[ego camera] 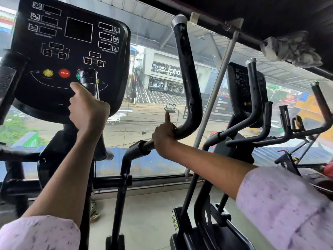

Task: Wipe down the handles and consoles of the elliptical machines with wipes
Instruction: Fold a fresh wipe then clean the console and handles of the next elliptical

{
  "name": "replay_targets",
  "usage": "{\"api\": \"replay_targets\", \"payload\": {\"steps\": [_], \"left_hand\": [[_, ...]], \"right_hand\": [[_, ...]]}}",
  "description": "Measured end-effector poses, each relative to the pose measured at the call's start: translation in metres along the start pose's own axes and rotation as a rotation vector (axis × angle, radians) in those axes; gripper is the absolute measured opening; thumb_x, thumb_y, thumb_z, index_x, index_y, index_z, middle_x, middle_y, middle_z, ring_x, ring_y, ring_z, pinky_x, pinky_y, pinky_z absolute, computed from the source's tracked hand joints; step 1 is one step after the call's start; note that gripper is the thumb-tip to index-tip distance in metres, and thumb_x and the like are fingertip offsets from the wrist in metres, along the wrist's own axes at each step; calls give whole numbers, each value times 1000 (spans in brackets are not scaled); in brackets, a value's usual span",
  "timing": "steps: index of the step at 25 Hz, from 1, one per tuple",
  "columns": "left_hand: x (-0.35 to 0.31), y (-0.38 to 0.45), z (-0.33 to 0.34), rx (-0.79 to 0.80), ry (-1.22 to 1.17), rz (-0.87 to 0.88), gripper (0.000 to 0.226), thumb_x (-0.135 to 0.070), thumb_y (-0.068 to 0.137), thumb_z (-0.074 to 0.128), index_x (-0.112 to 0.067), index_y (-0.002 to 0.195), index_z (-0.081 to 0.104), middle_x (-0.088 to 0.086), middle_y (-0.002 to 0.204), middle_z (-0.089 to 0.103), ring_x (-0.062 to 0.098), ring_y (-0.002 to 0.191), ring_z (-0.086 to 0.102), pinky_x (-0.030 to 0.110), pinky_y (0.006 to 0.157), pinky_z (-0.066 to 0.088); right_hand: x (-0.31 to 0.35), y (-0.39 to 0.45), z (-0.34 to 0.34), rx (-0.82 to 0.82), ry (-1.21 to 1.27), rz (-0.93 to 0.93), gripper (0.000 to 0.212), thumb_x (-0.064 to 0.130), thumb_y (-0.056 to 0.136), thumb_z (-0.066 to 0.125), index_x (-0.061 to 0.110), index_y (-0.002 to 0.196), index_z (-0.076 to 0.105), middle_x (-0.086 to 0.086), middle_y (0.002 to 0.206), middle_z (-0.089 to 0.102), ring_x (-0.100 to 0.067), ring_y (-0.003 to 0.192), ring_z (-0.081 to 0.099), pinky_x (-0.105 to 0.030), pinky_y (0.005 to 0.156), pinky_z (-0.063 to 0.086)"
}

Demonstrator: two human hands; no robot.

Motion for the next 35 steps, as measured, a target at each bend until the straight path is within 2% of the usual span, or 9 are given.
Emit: {"api": "replay_targets", "payload": {"steps": [2, 7, 10, 14, 17, 20, 27, 31, 35], "left_hand": [[-1, -1, -2, 5, -6, -4, 47, 3, 75, 57, -3, 119, 40, 20, 107, 60, 42, 99, 59, 43, 75, 39], [-2, -4, -4, 13, -21, -6, 44, 4, 77, 57, -3, 116, 40, 14, 96, 55, 40, 94, 58, 44, 72, 40], [-2, -4, -4, 7, -14, -14, 44, 2, 78, 57, -4, 117, 39, 19, 107, 61, 43, 99, 59, 47, 77, 43], [-1, -5, -4, 22, -36, 9, 42, 3, 79, 57, -3, 117, 40, 15, 99, 58, 40, 97, 59, 43, 73, 39], [-2, -5, -4, 19, -27, -3, 45, 3, 79, 58, -3, 119, 40, 18, 105, 60, 40, 99, 59, 42, 74, 38], [-4, -6, -6, 25, -21, -19, 47, 3, 79, 58, -3, 121, 39, 19, 110, 60, 40, 103, 58, 45, 78, 41], [-5, -8, -9, 25, -21, -17, 47, 3, 78, 57, -3, 121, 39, 21, 110, 60, 43, 103, 58, 50, 83, 44], [-4, -8, -7, 25, -27, -16, 46, 4, 78, 56, -3, 120, 39, 21, 108, 59, 43, 101, 57, 47, 78, 39], [-3, -8, -6, 20, -30, -8, 47, 6, 77, 56, -2, 120, 39, 20, 106, 59, 42, 100, 57, 49, 80, 42]], "right_hand": [[5, -13, 12, 19, -220, -62, 27, 13, 100, 44, 12, 112, 68, -13, 86, 63, -41, 74, 56, -76, 104, -13], [-21, -57, 39, -12, -604, 15, 37, 6, 97, 41, -10, 128, 53, -30, 108, 59, -56, 108, 55, -84, 95, -22], [-34, -63, 20, -167, -522, -31, 42, -1, 87, 38, 1, 121, 60, -18, 109, 64, -46, 111, 59, -76, 100, -23], [-55, -71, 1, -36, -303, -56, 37, -6, 68, 32, 15, 78, 60, -2, 79, 64, -25, 94, 63, -65, 112, -18], [-57, -71, 28, -429, -605, -46, 22, -8, 87, 51, 4, 95, 67, -11, 83, 64, -36, 94, 64, -67, 120, 7], [-78, -96, 42, -944, -511, -119, 13, -5, 95, 56, 3, 104, 62, -8, 92, 62, -34, 105, 64, -44, 116, 37], [-107, -95, 34, -952, -314, -199, 19, 1, 92, 46, 2, 107, 58, -15, 102, 59, -43, 129, 48, -52, 125, 8], [-122, -95, 47, -1037, -342, -257, 28, 1, 98, 39, 2, 124, 50, -19, 123, 56, -45, 146, 29, -52, 125, 12], [-104, -92, 54, -1218, -227, -94, 26, 5, 96, 54, 2, 122, 54, -19, 120, 60, -45, 138, 44, -50, 120, 30]]}}
Point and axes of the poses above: each hand's wrist, its own y-axis towards the middle knuckle, its own z-axis out of the palm, x = y × z, the point moved 5 cm from there along y, towards the middle knuckle
